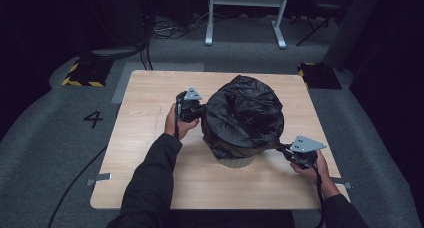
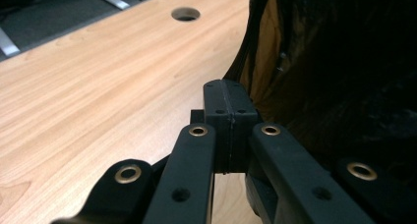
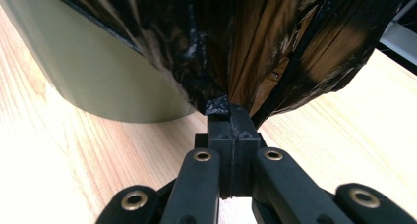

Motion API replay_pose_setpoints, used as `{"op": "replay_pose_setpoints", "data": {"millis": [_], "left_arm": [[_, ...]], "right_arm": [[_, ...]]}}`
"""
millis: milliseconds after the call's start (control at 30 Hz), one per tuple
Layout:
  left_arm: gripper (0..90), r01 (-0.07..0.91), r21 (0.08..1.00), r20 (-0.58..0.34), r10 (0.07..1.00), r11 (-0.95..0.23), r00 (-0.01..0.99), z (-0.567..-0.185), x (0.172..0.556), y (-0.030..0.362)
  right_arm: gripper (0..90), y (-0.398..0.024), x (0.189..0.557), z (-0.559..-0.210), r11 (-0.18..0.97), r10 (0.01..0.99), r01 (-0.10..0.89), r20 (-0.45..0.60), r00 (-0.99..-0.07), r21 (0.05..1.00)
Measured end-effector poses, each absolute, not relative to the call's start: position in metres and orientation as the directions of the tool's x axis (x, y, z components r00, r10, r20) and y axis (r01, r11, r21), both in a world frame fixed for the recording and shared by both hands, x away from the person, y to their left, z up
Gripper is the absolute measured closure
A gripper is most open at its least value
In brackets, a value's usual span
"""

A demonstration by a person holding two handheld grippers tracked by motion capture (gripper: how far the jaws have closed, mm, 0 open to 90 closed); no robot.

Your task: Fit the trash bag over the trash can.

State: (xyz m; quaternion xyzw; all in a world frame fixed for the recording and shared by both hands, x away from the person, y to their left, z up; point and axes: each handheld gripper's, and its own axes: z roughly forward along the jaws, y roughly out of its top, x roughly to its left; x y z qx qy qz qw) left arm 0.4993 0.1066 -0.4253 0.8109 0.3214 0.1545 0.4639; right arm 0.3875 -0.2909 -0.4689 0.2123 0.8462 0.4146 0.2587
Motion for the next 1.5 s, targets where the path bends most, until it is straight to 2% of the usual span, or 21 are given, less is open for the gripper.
{"op": "replay_pose_setpoints", "data": {"millis": [33,133,200,233,267,300,400,500,633,833,967,1067,1200,1267,1367,1400,1467,1500], "left_arm": [[86.4,0.369,0.860,-0.052,0.660,-0.351,0.749,-0.424,0.498,0.108],[84.9,0.341,0.888,-0.060,0.658,-0.308,0.751,-0.418,0.493,0.116],[84.8,0.323,0.899,-0.050,0.662,-0.297,0.748,-0.413,0.489,0.122],[84.7,0.318,0.900,-0.047,0.661,-0.297,0.749,-0.411,0.487,0.124],[84.7,0.311,0.904,-0.042,0.662,-0.294,0.748,-0.409,0.486,0.126],[84.4,0.308,0.906,-0.040,0.662,-0.292,0.748,-0.407,0.484,0.128],[84.3,0.298,0.911,-0.034,0.667,-0.286,0.744,-0.404,0.481,0.132],[84.5,0.296,0.912,-0.032,0.671,-0.283,0.741,-0.403,0.481,0.135],[84.6,0.294,0.912,-0.031,0.669,-0.284,0.743,-0.400,0.481,0.136],[84.0,0.280,0.915,-0.016,0.665,-0.292,0.747,-0.395,0.481,0.132],[84.0,0.267,0.921,-0.013,0.661,-0.284,0.750,-0.391,0.482,0.128],[84.2,0.264,0.921,-0.013,0.656,-0.285,0.755,-0.390,0.484,0.125],[84.6,0.268,0.920,-0.014,0.658,-0.287,0.753,-0.391,0.487,0.120],[85.0,0.266,0.917,-0.003,0.659,-0.299,0.752,-0.392,0.488,0.117],[85.6,0.257,0.916,0.010,0.657,-0.309,0.754,-0.393,0.490,0.111],[85.6,0.253,0.915,0.015,0.655,-0.313,0.755,-0.393,0.491,0.109],[85.8,0.254,0.913,0.016,0.651,-0.318,0.759,-0.395,0.492,0.106],[86.0,0.253,0.913,0.016,0.648,-0.320,0.761,-0.395,0.493,0.104]], "right_arm": [[90.0,-0.291,0.388,-0.469,0.563,0.572,0.140,-0.262,-0.778,0.815],[58.7,-0.296,0.384,-0.462,0.542,0.547,0.127,-0.233,-0.804,0.831],[48.6,-0.304,0.378,-0.452,0.507,0.527,0.119,-0.198,-0.827,0.853],[39.7,-0.312,0.370,-0.440,0.491,0.519,0.089,-0.209,-0.829,0.867],[39.7,-0.312,0.370,-0.440,0.491,0.519,0.089,-0.209,-0.829,0.867],[34.5,-0.318,0.363,-0.429,0.476,0.536,0.079,-0.217,-0.815,0.876],[30.4,-0.324,0.356,-0.420,0.446,0.548,0.072,-0.208,-0.810,0.892],[29.5,-0.334,0.347,-0.406,0.423,0.541,0.042,-0.215,-0.813,0.905],[26.1,-0.344,0.335,-0.394,0.487,0.515,0.032,-0.258,-0.817,0.873],[28.1,-0.347,0.343,-0.369,0.410,0.607,0.019,-0.258,-0.751,0.912],[28.1,-0.331,0.362,-0.336,0.379,0.651,-0.010,-0.274,-0.708,0.926],[28.0,-0.316,0.379,-0.317,0.360,0.643,-0.022,-0.266,-0.719,0.933],[25.5,-0.285,0.412,-0.302,0.400,0.608,0.009,-0.258,-0.751,0.916],[23.6,-0.273,0.431,-0.299,0.418,0.581,0.059,-0.217,-0.784,0.907],[24.2,-0.266,0.459,-0.301,0.413,0.597,0.145,-0.147,-0.789,0.899],[26.2,-0.265,0.467,-0.303,0.411,0.599,0.176,-0.119,-0.792,0.895],[41.7,-0.265,0.477,-0.308,0.416,0.579,0.206,-0.083,-0.811,0.886],[63.0,-0.266,0.480,-0.310,0.426,0.571,0.202,-0.089,-0.816,0.882]]}}
